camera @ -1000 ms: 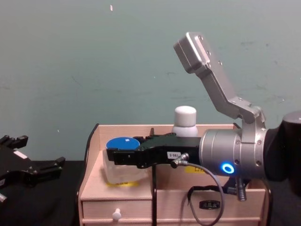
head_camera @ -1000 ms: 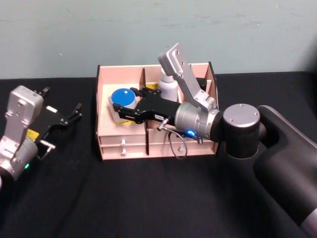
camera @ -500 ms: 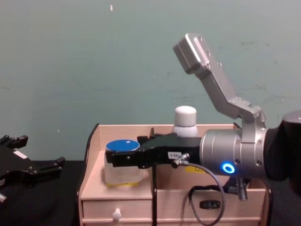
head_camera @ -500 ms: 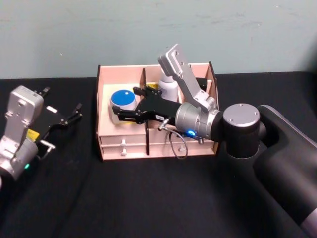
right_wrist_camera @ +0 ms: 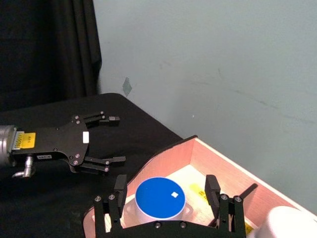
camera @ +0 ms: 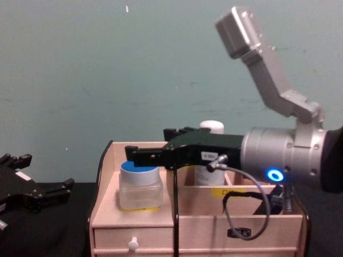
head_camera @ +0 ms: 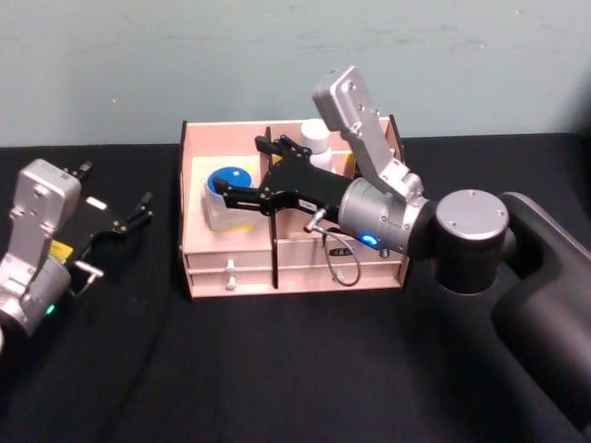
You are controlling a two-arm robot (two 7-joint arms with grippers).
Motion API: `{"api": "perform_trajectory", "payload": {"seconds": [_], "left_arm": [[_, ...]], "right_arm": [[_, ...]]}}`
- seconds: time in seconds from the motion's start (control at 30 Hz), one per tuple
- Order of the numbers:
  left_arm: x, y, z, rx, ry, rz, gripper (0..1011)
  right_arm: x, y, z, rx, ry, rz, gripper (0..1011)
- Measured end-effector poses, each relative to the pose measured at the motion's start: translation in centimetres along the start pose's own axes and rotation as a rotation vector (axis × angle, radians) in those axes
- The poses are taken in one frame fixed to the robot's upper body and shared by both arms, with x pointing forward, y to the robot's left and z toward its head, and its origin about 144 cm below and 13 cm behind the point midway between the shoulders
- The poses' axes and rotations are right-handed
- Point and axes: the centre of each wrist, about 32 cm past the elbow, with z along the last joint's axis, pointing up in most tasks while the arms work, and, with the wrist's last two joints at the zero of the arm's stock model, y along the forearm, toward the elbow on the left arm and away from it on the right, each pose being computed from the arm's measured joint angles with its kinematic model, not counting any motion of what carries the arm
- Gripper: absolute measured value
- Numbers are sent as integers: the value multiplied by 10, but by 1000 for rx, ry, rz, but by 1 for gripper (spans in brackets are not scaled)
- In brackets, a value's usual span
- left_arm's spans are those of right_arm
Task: Pick up the facial cleanser and watermelon frost from the table and place them into the tiered storage box.
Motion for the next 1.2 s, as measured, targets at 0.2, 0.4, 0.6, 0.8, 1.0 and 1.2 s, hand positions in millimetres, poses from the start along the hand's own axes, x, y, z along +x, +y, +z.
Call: {"api": "perform_trajectory", "payload": {"seconds": [0.2, 0.4, 0.6, 0.8, 1.0, 1.2], "left_arm": [[0, 0, 0, 0, 0, 0, 1001], [0, 0, 0, 0, 0, 0, 1001], [0, 0, 0, 0, 0, 0, 1001], [0, 0, 0, 0, 0, 0, 1001], [0, 0, 0, 0, 0, 0, 1001], [0, 0, 0, 0, 0, 0, 1001]], "right_arm": [[-5, -19, 6, 25, -3, -5, 1002], [-13, -42, 9, 48, -4, -24, 1002], [-20, -73, 11, 73, -13, -99, 1002], [-22, -99, 13, 100, -33, -214, 1002], [-20, -123, 16, 137, -59, -351, 1002], [-14, -138, 14, 137, -78, -498, 1002]]}}
